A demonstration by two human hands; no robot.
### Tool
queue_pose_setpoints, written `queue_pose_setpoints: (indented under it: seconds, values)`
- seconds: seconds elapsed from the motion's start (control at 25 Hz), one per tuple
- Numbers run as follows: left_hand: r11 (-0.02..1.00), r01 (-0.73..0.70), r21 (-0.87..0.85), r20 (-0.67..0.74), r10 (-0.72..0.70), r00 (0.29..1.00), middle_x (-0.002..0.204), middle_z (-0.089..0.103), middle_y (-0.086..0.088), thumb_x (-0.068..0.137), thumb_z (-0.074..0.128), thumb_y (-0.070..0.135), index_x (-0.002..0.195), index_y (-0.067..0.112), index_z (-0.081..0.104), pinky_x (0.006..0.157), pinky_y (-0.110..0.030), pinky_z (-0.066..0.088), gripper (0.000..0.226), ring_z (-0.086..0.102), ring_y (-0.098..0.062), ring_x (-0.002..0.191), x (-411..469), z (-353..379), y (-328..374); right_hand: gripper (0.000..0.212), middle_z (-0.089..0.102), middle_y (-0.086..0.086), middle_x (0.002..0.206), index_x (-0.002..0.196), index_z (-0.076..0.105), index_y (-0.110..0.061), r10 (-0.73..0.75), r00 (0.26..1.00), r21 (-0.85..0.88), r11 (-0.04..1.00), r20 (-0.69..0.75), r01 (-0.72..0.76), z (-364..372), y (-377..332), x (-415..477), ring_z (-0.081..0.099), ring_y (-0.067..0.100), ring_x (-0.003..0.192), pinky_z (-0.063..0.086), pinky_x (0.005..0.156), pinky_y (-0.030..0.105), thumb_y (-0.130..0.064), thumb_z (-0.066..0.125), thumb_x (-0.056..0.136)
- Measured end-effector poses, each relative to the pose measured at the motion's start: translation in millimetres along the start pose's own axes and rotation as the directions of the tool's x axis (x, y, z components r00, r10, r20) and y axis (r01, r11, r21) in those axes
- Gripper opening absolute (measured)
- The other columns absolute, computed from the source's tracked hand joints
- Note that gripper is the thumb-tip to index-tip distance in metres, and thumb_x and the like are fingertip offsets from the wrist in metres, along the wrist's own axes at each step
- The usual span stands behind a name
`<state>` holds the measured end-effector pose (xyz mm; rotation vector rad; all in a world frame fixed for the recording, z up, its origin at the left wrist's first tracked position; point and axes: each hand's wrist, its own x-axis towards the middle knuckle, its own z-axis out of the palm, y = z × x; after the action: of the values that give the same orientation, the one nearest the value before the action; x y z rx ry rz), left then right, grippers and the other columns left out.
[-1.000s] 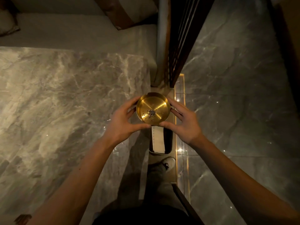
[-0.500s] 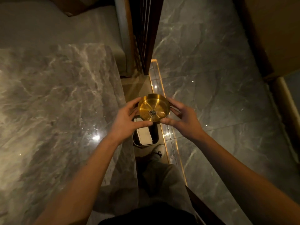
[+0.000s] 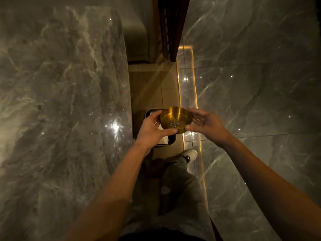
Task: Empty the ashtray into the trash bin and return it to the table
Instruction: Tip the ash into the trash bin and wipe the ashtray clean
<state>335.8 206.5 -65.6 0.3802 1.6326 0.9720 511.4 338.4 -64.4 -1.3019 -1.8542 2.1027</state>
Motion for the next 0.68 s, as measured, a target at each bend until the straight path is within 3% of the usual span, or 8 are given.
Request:
queue_pose_setpoints:
  seconds: [0.16, 0.32, 0.4, 0.56, 0.68]
  values:
    - [0.996, 0.077, -0.047, -0.011, -0.078, 0.997, 0.124, 0.065, 0.000, 0.064, 0.086, 0.010, 0.121, 0.025, 0.058, 0.107, -0.039, 0.045, 0.065, 0.059, -0.014, 0.119, 20.1, 22.1, -34.5, 0.058, 0.064, -0.001, 0.117, 0.123, 0.057, -0.014, 0.070, 0.995, 0.003, 0.998, 0.068, -0.070, -15.3, 32.2, 17.8, 0.059, 0.008, 0.112, 0.045, 0.095, 0.011, 0.002, 0.078, 0.071]
    - [0.984, 0.144, -0.106, -0.025, -0.147, 0.989, 0.113, 0.064, 0.008, 0.067, 0.083, 0.004, 0.121, 0.025, 0.054, 0.090, -0.019, 0.049, 0.065, 0.059, -0.010, 0.115, 36.8, 40.3, -68.4, 0.063, 0.062, 0.001, 0.120, 0.129, 0.055, -0.007, 0.160, 0.978, -0.017, 0.987, 0.133, -0.159, -21.0, 74.8, 37.7, 0.055, 0.013, 0.117, 0.044, 0.088, 0.005, 0.000, 0.079, 0.071]
    - [0.978, 0.163, -0.130, -0.052, -0.170, 0.984, 0.111, 0.063, 0.009, 0.067, 0.083, 0.001, 0.123, 0.022, 0.053, 0.082, -0.015, 0.049, 0.066, 0.059, -0.009, 0.111, 47.5, 44.4, -85.6, 0.066, 0.061, 0.003, 0.126, 0.131, 0.054, -0.007, 0.191, 0.970, -0.011, 0.981, 0.149, -0.191, -19.9, 95.1, 47.9, 0.054, 0.015, 0.122, 0.043, 0.093, 0.009, -0.002, 0.080, 0.071]
    - [0.968, 0.202, -0.145, -0.102, -0.218, 0.971, 0.124, 0.062, -0.001, 0.065, 0.084, 0.002, 0.125, 0.017, 0.054, 0.097, -0.027, 0.050, 0.068, 0.058, -0.015, 0.119, 69.9, 51.8, -117.8, 0.070, 0.058, 0.010, 0.134, 0.134, 0.051, -0.006, 0.229, 0.955, -0.001, 0.973, 0.190, -0.232, -18.4, 130.9, 73.7, 0.049, 0.021, 0.130, 0.036, 0.108, 0.025, 0.000, 0.080, 0.070]
    - [0.964, 0.216, -0.153, -0.118, -0.234, 0.965, 0.125, 0.062, -0.001, 0.066, 0.084, 0.001, 0.116, 0.026, 0.054, 0.093, -0.024, 0.050, 0.063, 0.058, -0.014, 0.118, 87.6, 52.8, -136.1, 0.072, 0.056, 0.012, 0.137, 0.136, 0.049, -0.005, 0.250, 0.946, -0.002, 0.967, 0.207, -0.256, -16.0, 152.7, 91.5, 0.047, 0.022, 0.132, 0.033, 0.113, 0.030, 0.001, 0.079, 0.071]
